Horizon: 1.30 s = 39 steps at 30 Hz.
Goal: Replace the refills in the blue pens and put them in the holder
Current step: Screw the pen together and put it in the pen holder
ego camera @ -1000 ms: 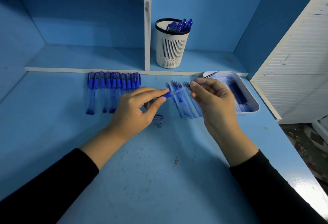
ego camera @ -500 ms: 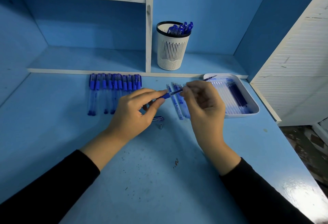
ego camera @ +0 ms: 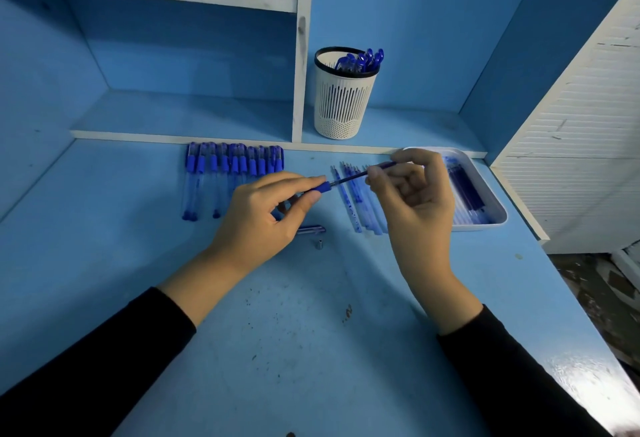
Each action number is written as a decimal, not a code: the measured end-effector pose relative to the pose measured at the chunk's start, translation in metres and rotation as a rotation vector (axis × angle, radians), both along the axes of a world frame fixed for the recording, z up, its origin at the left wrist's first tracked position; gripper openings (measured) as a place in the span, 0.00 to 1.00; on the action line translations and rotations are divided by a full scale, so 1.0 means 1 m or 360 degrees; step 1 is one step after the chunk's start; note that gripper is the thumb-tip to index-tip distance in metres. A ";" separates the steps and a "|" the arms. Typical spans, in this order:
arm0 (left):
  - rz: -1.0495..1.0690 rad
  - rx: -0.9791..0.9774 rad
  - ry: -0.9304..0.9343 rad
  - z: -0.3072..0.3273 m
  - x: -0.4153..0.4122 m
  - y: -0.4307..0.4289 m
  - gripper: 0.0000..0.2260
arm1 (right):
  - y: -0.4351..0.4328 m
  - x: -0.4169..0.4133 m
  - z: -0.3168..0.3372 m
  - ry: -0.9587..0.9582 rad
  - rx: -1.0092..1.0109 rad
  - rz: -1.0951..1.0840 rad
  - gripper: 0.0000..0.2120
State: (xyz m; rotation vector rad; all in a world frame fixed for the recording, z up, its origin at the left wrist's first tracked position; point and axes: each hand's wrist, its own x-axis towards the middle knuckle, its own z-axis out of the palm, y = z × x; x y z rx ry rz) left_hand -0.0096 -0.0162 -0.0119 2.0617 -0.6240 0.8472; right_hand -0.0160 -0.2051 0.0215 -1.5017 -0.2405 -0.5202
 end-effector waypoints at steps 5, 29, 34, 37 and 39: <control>0.0024 -0.0033 0.0034 0.003 -0.008 0.004 0.09 | -0.002 0.000 -0.004 -0.0015 -0.0097 0.0021 0.03; 0.0026 0.0041 0.0222 0.002 -0.034 0.038 0.09 | 0.005 -0.011 -0.005 0.0493 -0.0337 0.0731 0.09; 0.0052 -0.0022 0.0276 0.001 -0.036 0.043 0.09 | -0.003 -0.010 -0.013 0.0272 -0.1034 0.0625 0.06; 0.0040 -0.0044 0.0305 0.000 -0.036 0.041 0.08 | -0.003 -0.011 -0.020 0.0020 -0.1372 0.0597 0.07; 0.0023 -0.0023 0.0321 0.000 -0.036 0.038 0.08 | -0.002 -0.009 -0.023 -0.0101 -0.1476 0.0601 0.07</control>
